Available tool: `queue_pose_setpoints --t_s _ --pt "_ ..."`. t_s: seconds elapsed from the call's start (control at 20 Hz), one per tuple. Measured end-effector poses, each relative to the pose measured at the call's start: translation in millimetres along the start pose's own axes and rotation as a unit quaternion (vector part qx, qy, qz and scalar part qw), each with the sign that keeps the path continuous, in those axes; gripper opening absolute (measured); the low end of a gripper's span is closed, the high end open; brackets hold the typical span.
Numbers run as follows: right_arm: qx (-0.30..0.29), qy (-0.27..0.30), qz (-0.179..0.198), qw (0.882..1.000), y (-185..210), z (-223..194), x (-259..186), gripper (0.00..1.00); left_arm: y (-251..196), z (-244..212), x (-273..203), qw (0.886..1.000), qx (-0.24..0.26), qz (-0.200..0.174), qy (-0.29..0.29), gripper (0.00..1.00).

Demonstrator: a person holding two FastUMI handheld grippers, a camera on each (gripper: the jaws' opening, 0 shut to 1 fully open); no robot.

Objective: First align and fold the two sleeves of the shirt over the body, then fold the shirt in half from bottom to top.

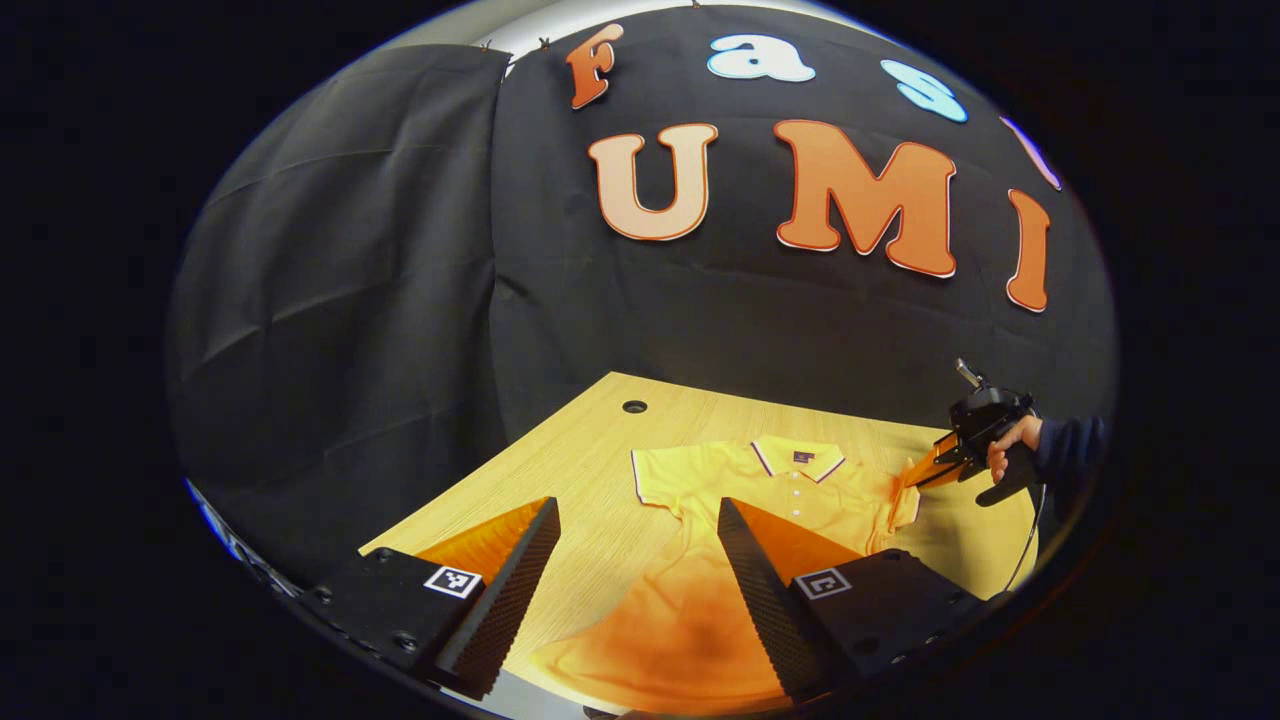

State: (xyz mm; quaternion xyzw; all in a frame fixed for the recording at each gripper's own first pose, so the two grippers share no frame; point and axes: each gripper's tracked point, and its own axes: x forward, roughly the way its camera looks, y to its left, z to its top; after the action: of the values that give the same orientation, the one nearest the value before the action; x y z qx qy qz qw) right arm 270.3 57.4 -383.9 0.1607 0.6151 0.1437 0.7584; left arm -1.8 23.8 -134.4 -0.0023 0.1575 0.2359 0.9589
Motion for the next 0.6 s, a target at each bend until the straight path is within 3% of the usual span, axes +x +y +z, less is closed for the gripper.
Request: queue_pose_setpoints --t_s 0.35,0.6 --pt "-0.022 0.012 0.045 0.999 60 -1 12 0.06 17 -8 -3 1.0 -0.016 0.019 0.012 0.98" --pt "-0.041 0.024 0.063 0.997 82 -14 22 0.06 36 -16 -3 0.998 -0.038 0.039 0.029 0.98"
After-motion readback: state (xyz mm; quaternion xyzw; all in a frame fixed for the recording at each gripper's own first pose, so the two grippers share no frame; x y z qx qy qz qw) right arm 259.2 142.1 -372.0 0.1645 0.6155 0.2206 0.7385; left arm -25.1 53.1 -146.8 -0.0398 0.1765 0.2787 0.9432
